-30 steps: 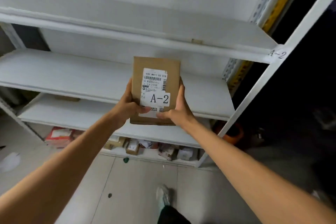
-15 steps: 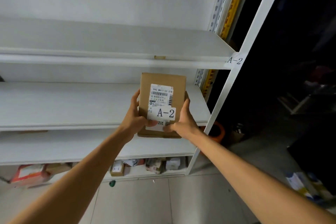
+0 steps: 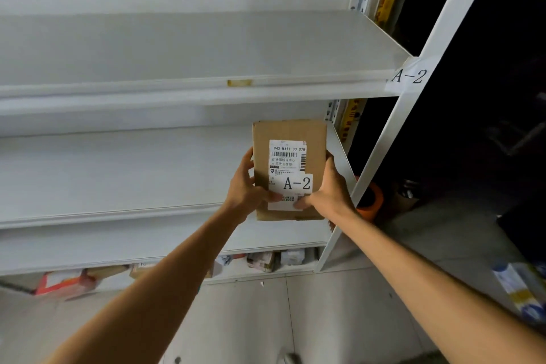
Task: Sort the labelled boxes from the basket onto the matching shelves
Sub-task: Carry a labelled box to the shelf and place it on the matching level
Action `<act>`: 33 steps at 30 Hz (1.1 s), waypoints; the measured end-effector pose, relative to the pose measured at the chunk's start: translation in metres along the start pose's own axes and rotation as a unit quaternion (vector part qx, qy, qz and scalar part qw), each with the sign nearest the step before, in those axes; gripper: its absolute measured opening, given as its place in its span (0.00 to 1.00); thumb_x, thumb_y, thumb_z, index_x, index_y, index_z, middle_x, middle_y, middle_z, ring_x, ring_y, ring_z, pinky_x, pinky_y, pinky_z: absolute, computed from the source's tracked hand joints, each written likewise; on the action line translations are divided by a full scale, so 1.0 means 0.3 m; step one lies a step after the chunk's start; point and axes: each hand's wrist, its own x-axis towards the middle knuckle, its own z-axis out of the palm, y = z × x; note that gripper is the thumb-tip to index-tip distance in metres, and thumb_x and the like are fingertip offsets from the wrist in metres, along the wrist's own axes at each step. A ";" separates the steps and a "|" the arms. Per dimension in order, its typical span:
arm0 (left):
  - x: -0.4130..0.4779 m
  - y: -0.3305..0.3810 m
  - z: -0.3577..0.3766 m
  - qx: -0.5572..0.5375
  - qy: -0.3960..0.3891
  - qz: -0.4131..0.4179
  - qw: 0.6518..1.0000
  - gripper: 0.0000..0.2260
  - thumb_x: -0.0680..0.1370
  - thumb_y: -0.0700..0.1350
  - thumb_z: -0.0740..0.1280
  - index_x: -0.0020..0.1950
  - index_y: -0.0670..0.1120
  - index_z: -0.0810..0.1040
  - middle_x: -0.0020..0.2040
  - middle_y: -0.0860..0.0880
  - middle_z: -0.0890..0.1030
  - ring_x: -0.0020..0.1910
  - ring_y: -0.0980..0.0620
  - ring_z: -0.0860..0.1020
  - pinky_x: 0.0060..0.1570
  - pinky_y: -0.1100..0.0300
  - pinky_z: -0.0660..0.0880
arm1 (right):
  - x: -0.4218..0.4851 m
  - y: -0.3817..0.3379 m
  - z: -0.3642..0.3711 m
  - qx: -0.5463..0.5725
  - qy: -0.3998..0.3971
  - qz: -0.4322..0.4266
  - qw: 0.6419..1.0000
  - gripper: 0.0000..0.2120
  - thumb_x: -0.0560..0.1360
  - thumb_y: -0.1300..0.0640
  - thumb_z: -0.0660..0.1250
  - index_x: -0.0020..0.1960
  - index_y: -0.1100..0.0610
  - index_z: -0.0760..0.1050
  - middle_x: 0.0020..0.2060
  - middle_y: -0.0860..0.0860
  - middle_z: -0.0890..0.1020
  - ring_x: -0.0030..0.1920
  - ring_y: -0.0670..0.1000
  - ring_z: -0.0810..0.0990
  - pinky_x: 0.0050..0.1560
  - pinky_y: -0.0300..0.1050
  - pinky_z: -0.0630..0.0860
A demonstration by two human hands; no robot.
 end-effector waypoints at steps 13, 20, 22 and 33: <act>0.354 -0.162 0.179 0.033 0.003 -0.005 0.999 0.40 0.68 0.26 0.71 0.73 0.47 0.56 0.65 0.50 0.70 0.66 0.45 0.71 0.52 0.41 0.79 | 0.357 0.176 0.008 0.076 0.093 0.096 0.988 0.48 0.71 0.64 0.73 0.79 0.55 0.44 0.68 0.55 0.72 0.69 0.56 0.71 0.62 0.47 0.71; 0.416 -0.175 0.220 0.030 -0.018 0.001 0.999 0.39 0.68 0.26 0.72 0.69 0.42 0.52 0.61 0.48 0.67 0.60 0.49 0.74 0.52 0.50 0.80 | 0.400 0.233 -0.044 0.094 0.060 0.130 0.985 0.42 0.71 0.61 0.75 0.76 0.57 0.54 0.63 0.51 0.74 0.64 0.50 0.72 0.58 0.39 0.67; 0.405 -0.189 0.240 0.054 -0.030 0.000 0.998 0.42 0.67 0.28 0.74 0.70 0.42 0.50 0.63 0.48 0.64 0.62 0.51 0.71 0.57 0.52 0.78 | 0.405 0.251 -0.052 0.092 0.057 0.134 0.985 0.38 0.69 0.60 0.76 0.72 0.56 0.59 0.63 0.52 0.74 0.65 0.52 0.73 0.60 0.41 0.69; 0.291 -0.227 0.186 0.256 -0.078 -0.049 0.962 0.52 0.68 0.34 0.76 0.78 0.44 0.41 0.76 0.45 0.58 0.73 0.45 0.62 0.69 0.53 0.66 | 0.304 0.274 -0.063 -0.023 0.066 0.152 0.986 0.24 0.69 0.64 0.72 0.57 0.54 0.61 0.60 0.56 0.77 0.59 0.54 0.77 0.48 0.38 0.71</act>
